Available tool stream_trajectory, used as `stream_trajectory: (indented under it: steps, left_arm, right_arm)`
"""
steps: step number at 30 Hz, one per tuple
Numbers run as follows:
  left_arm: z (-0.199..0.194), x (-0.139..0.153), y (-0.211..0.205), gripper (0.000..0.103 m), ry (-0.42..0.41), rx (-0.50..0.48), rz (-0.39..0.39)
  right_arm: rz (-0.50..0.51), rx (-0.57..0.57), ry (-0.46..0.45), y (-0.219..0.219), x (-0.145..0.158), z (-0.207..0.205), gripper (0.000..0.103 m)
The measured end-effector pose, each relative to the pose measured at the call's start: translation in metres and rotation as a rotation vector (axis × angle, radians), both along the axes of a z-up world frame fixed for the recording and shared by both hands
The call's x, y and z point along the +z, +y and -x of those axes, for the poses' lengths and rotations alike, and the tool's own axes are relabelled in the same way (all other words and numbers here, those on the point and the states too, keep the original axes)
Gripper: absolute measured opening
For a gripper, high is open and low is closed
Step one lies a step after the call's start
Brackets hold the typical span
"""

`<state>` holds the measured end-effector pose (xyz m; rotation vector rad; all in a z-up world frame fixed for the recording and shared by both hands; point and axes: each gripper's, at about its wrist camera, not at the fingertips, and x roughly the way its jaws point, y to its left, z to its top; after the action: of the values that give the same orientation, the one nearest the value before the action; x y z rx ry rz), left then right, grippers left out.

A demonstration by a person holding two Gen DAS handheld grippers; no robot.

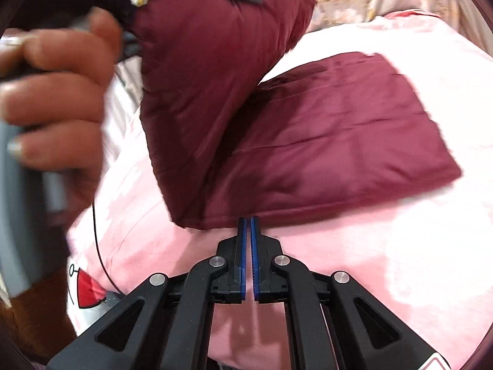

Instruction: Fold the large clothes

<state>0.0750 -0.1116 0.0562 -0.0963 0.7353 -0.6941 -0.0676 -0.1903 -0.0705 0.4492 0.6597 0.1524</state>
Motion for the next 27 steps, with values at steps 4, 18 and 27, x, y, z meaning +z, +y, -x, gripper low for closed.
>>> stream_trajectory:
  steps: [4,18,27]
  left_arm:
    - [-0.005,-0.022,-0.038,0.01,0.02,-0.012,-0.085]
    - [-0.006,-0.088,-0.116,0.01,0.037,-0.015,-0.294]
    - [-0.003,-0.106,-0.132,0.01,0.01,-0.003,-0.356]
  right_arm:
    - [-0.011,-0.056,0.007,-0.024,-0.004,0.009,0.004]
    - [-0.04,-0.17,0.048,-0.076,-0.023,0.023,0.004]
    - [-0.041,-0.202,0.035,-0.084,-0.016,0.018,0.004]
